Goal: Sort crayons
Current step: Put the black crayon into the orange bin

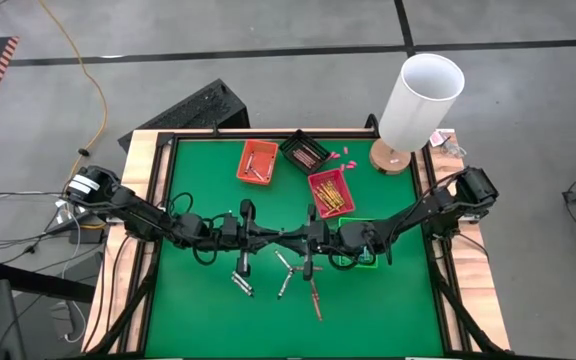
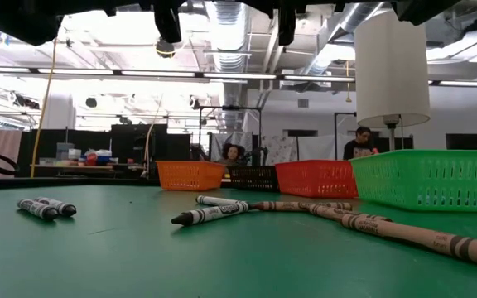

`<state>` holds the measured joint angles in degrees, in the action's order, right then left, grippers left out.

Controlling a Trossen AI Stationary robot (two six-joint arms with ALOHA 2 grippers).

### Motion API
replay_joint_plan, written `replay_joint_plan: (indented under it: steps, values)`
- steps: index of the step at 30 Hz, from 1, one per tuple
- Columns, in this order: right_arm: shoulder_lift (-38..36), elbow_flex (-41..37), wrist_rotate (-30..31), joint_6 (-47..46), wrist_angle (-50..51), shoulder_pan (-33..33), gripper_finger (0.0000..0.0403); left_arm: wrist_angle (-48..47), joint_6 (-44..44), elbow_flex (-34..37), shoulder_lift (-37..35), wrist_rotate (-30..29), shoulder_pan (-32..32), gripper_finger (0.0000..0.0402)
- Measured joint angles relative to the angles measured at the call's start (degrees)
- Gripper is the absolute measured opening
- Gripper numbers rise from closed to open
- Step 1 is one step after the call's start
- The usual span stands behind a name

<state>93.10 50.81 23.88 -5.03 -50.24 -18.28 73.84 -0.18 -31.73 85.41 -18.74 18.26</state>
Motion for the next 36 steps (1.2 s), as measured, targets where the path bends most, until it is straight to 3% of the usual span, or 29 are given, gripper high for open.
replay_joint_plan:
  steps: [7,14,22,29,36]
  values:
    - [0.0,0.0,0.4,-1.0,0.8,0.0,0.0004,-2.6,-0.3,0.0,0.0,-2.5,0.5,0.0020]
    - [0.0,-0.1,1.9,-1.1,2.3,0.6,0.0002,-8.6,2.2,-0.1,-2.0,-10.2,1.7,0.0122]
    - [-0.2,0.0,2.0,-2.7,3.7,6.1,0.0001,-28.9,0.0,0.0,-13.1,-21.1,3.2,0.0208]
    - [0.7,0.0,-0.1,-9.9,9.9,16.5,0.0000,-45.2,-6.6,0.0,-22.4,-21.9,3.2,0.0218]
    - [5.4,2.2,-5.8,-13.7,12.7,24.8,0.0000,-49.1,-7.7,0.0,-25.2,-22.6,3.2,0.0219]
